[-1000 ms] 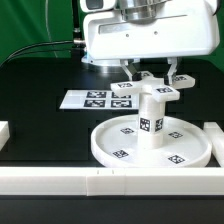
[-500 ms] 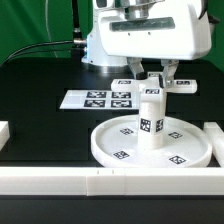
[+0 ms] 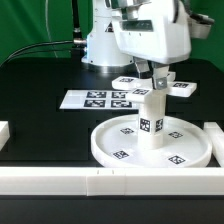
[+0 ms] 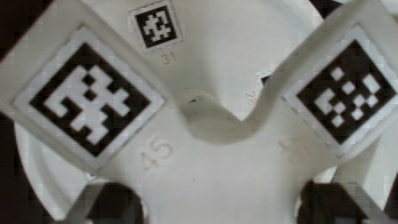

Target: Assemble round table

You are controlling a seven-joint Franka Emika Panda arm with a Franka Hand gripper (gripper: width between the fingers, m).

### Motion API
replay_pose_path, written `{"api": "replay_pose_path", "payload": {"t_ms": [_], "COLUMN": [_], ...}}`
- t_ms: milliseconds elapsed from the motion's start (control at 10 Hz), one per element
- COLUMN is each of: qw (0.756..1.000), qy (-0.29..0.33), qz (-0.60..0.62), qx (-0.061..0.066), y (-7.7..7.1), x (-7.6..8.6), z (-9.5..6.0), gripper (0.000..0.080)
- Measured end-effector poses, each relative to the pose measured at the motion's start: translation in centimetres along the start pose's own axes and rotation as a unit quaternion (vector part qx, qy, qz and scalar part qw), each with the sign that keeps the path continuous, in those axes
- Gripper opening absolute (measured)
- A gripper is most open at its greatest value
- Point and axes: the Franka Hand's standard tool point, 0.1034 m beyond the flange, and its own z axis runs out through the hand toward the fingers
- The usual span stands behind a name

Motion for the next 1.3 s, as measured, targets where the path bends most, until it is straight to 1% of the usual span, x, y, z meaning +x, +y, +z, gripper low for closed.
{"api": "replay_pose_path", "payload": {"t_ms": [200,300,400,500,800,900,1000,1100,1200,1300], "qw": [0.993,0.99,0.977,0.96,0.932,0.928,0.915,0.909,0.896,0.893], "qy": [0.001,0.0,-0.002,-0.001,-0.013,-0.015,-0.02,-0.023,-0.028,-0.03], "qz": [0.114,0.14,0.208,0.275,0.357,0.367,0.397,0.41,0.436,0.443], "qx": [0.018,0.027,0.04,0.059,0.067,0.068,0.071,0.072,0.073,0.074], "y": [0.0,0.05,-0.02,-0.03,-0.19,-0.19,-0.21,-0.2,-0.19,-0.18], "x": [-0.01,-0.02,-0.07,-0.2,-0.36,-0.36,-0.31,-0.3,-0.3,-0.3], "z": [0.04,0.05,0.06,0.1,0.02,0.01,-0.02,-0.03,-0.04,-0.04], "gripper": [0.0433,0.0433,0.0433,0.0433,0.0432,0.0432,0.0432,0.0432,0.0431,0.0431]}}
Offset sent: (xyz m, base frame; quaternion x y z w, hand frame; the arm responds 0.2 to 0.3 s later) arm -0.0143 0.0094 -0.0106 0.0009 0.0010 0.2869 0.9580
